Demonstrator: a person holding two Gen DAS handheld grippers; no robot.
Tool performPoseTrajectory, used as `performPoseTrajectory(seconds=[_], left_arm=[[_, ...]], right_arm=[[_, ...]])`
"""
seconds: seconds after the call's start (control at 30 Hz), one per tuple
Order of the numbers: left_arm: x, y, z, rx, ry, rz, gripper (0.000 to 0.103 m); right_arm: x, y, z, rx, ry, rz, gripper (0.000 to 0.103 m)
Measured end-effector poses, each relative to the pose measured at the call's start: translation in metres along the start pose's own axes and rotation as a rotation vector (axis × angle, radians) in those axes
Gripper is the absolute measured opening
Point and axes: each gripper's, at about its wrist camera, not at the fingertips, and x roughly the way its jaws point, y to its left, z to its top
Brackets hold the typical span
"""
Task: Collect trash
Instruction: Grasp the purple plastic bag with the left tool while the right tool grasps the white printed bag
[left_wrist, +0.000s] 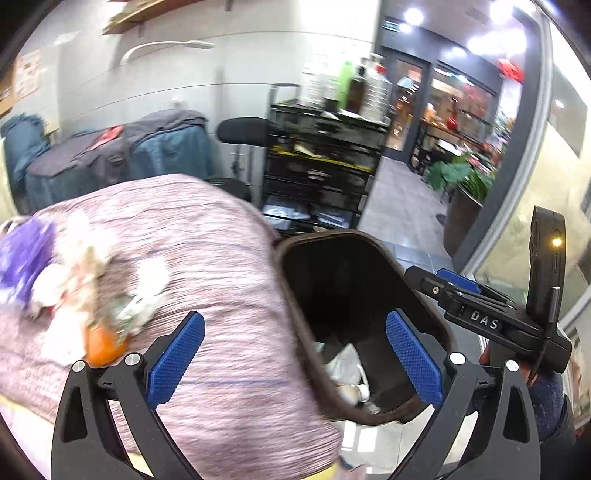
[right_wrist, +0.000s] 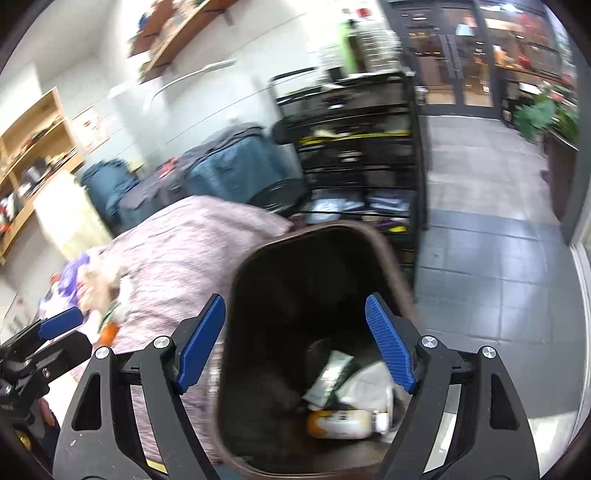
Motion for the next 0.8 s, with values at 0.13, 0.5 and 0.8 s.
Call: performPoseTrajectory(seconds=[0.13,0.5,0.8], left_arm=[[-0.014,0.040,-0.007,-0.064,-0.017,0.067,0.097],[-0.060,0.171,-0.037,-0.300,-0.054,0.269,0.097],[-0.079,0.270,-0.038,-0.441,-0.070,0.382,0.097]], right_arm=[[0.013,0.037,0.001,-0.067,0.032,0.088,0.078],[0.045,0.142,0.003,-0.223,0.117,0.310,0.078],[0.082,0.233,0.003,-0.322,0.218,0.447,0.076]])
